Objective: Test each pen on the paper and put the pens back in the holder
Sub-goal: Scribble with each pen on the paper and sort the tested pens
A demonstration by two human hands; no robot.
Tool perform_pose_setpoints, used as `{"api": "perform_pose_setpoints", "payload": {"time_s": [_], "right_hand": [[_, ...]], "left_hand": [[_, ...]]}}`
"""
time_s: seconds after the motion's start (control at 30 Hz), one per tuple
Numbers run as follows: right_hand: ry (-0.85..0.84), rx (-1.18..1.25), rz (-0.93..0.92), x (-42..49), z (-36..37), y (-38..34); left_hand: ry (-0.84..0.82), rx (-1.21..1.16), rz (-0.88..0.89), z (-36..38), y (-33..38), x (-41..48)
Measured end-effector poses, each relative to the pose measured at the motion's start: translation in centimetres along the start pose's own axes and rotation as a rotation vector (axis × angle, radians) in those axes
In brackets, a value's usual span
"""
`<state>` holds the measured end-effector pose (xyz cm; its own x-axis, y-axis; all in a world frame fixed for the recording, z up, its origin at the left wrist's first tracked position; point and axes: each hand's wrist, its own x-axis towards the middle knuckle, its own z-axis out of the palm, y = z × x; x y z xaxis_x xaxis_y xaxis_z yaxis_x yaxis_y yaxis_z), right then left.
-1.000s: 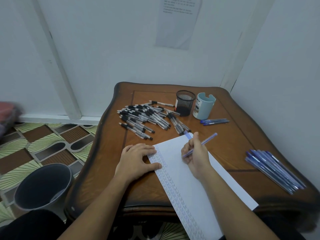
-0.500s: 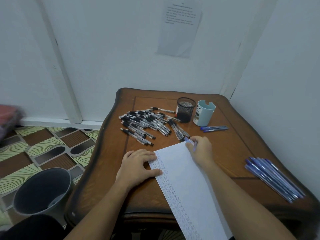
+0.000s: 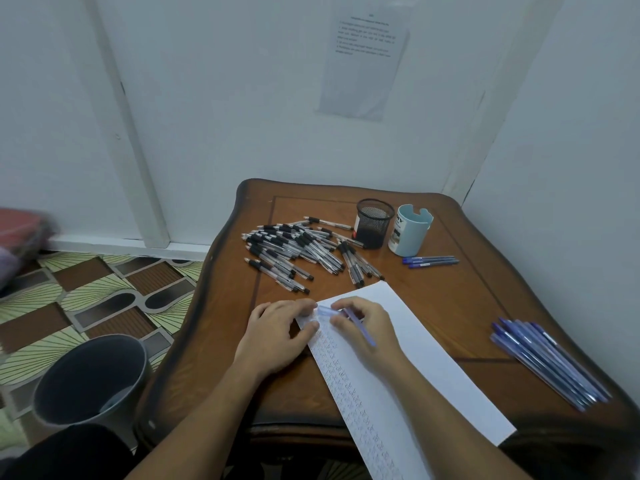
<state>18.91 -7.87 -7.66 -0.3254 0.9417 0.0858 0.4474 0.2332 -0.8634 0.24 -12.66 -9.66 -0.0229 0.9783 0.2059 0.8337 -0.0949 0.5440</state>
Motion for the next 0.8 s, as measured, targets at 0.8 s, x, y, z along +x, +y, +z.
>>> {"api": "perform_pose_setpoints", "payload": {"time_s": [0.8], "right_hand": [[0.116, 0.509, 0.208, -0.3, -0.6, 0.5]], "left_hand": [[0.035, -0.087, -0.109, 0.8, -1.0, 1.1]]}}
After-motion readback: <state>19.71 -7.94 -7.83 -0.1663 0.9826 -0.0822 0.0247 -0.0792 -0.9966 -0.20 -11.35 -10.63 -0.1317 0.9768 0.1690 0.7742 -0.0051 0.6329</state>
